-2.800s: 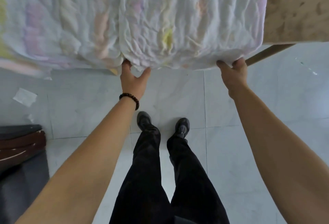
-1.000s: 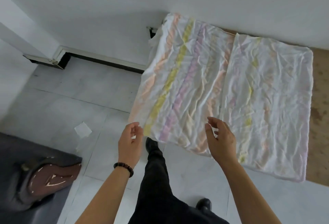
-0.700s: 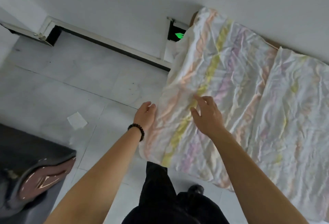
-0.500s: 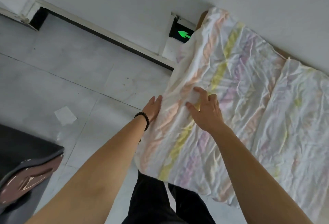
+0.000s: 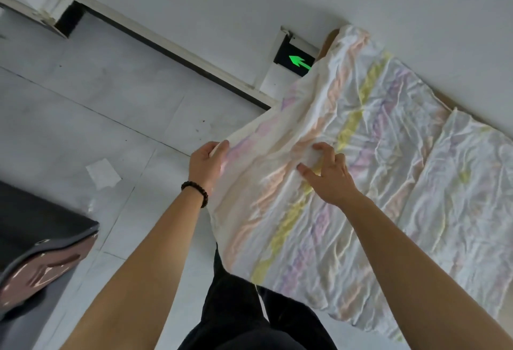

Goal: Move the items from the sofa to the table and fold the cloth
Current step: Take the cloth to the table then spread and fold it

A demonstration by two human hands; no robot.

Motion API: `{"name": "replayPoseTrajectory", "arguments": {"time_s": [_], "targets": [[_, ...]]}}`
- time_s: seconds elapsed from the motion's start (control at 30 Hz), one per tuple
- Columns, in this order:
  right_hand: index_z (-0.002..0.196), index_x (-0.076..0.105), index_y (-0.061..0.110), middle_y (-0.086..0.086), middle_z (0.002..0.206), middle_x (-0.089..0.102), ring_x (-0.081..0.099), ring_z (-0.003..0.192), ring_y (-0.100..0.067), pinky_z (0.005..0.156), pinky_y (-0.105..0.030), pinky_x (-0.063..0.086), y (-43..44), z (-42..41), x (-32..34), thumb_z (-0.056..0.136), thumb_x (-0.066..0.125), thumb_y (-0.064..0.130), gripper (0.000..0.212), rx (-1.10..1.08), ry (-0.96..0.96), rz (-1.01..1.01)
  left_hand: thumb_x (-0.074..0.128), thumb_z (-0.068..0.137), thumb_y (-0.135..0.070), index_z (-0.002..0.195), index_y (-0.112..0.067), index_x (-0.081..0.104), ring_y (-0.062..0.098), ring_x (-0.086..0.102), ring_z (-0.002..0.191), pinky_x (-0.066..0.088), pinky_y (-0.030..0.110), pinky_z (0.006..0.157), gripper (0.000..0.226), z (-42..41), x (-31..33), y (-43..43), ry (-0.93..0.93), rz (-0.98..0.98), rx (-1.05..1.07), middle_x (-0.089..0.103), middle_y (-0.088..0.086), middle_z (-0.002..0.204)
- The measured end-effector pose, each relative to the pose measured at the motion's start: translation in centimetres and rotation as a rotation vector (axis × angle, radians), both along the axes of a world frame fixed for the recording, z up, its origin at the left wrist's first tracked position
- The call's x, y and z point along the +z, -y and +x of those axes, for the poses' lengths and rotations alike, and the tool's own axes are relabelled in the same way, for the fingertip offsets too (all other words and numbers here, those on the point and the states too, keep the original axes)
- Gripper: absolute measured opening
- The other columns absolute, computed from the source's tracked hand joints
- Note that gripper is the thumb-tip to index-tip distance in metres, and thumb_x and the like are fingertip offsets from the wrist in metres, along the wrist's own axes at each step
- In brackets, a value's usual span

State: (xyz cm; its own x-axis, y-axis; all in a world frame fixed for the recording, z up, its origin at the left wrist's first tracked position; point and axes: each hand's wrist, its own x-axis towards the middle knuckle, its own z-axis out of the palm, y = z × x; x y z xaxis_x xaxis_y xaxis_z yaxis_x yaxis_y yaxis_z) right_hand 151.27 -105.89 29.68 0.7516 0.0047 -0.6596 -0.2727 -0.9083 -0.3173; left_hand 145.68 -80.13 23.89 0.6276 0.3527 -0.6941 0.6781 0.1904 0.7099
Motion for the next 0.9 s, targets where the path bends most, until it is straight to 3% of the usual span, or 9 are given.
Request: {"name": "replayPoseTrajectory", "arguments": {"time_s": [0.13, 0.2, 0.3, 0.37, 0.43, 0.63, 0.73, 0.8, 0.9], "targets": [[0.132, 0.048, 0.015, -0.013, 0.126, 0.057, 0.056, 0.112, -0.032, 0.091, -0.039, 0.044, -2.8, 4.8, 4.4, 0.099, 0.045, 0.05, 0.048, 0.093, -0.1, -0.128, 0.066, 0.088, -0.026, 0.085, -0.024, 0.067, -0.002, 0.056, 0.067, 0.043, 0.009, 0.06, 0.004, -1.0, 7.5, -1.3, 0.236, 0.233, -0.225, 0.065, -0.012, 0.076], [0.13, 0.055, 0.01, -0.009, 0.126, 0.06, 0.056, 0.115, -0.03, 0.094, -0.04, 0.044, -6.0, 6.5, 6.9, 0.097, 0.028, 0.066, 0.07, -0.002, 0.046, -0.077, 0.065, 0.089, -0.029, 0.09, -0.024, 0.069, 0.003, 0.057, 0.065, 0.04, 0.008, 0.057, 0.006, -1.7, 10.6, -1.0, 0.3, 0.348, -0.312, 0.067, -0.007, 0.076], [0.099, 0.062, 0.011, -0.007, 0.093, 0.071, 0.068, 0.078, -0.02, 0.077, -0.033, 0.056, -10.7, 6.5, 10.0, 0.079, 0.039, 0.085, 0.08, -0.058, -0.112, 0.074, 0.064, 0.09, -0.029, 0.086, -0.029, 0.068, 0.01, 0.056, 0.061, 0.04, 0.013, 0.055, 0.005, -3.1, 14.6, 0.5, 0.381, 0.346, -0.423, 0.066, 0.0, 0.072], [0.081, 0.057, 0.01, -0.008, 0.075, 0.071, 0.064, 0.056, -0.016, 0.061, -0.027, 0.054, -11.7, 5.6, 10.5, 0.085, 0.061, 0.052, 0.043, 0.034, -0.182, 0.057, 0.065, 0.089, -0.029, 0.088, -0.031, 0.066, 0.007, 0.053, 0.058, 0.04, 0.015, 0.054, 0.002, -4.3, 16.2, 2.0, 0.395, 0.291, -0.503, 0.064, 0.002, 0.071], [0.078, 0.056, 0.008, -0.01, 0.074, 0.069, 0.064, 0.057, -0.02, 0.06, -0.028, 0.055, -11.3, 5.0, 11.2, 0.083, 0.049, 0.014, 0.01, 0.072, -0.04, 0.009, 0.067, 0.087, -0.031, 0.097, -0.026, 0.063, 0.004, 0.05, 0.056, 0.041, 0.014, 0.052, 0.011, -5.4, 16.4, 3.4, 0.362, 0.281, -0.577, 0.059, -0.005, 0.067], [0.127, 0.056, 0.014, -0.01, 0.103, 0.066, 0.065, 0.086, -0.025, 0.054, -0.029, 0.056, -1.3, 3.6, 13.4, 0.094, 0.037, 0.01, 0.038, -0.804, 0.167, 0.588, 0.052, 0.091, -0.037, 0.095, -0.016, 0.054, 0.013, 0.057, 0.063, 0.051, 0.028, 0.058, 0.021, -8.3, 14.2, 7.4, 0.164, 0.504, -0.894, 0.059, -0.003, 0.074], [0.121, 0.061, 0.013, -0.01, 0.099, 0.067, 0.066, 0.09, -0.028, 0.078, -0.042, 0.058, 6.6, 2.0, 14.1, 0.094, 0.052, 0.027, 0.032, -1.2, 0.193, 0.739, 0.051, 0.093, -0.041, 0.085, -0.018, 0.043, 0.009, 0.046, 0.054, 0.036, 0.023, 0.048, 0.025, -8.7, 15.4, 10.6, 0.258, 0.605, -1.028, 0.047, -0.009, 0.063], [0.109, 0.063, 0.014, -0.012, 0.106, 0.069, 0.068, 0.095, -0.031, 0.086, -0.048, 0.058, 11.2, 0.3, 13.8, 0.084, 0.07, 0.043, 0.039, -1.155, 0.22, 0.631, 0.053, 0.093, -0.041, 0.085, -0.02, 0.045, 0.006, 0.04, 0.052, 0.03, 0.02, 0.048, 0.025, -8.8, 16.6, 12.9, 0.339, 0.639, -1.087, 0.042, -0.011, 0.06], [0.111, 0.063, 0.008, -0.011, 0.098, 0.066, 0.064, 0.075, -0.026, 0.058, -0.034, 0.056, 16.0, -2.3, 13.2, 0.087, 0.066, 0.033, 0.035, -0.841, 0.275, 0.236, 0.054, 0.088, -0.046, 0.077, -0.018, 0.046, 0.011, 0.041, 0.051, 0.035, 0.025, 0.049, 0.031, -9.3, 17.3, 16.0, 0.373, 0.657, -1.127, 0.046, -0.006, 0.06]]}}
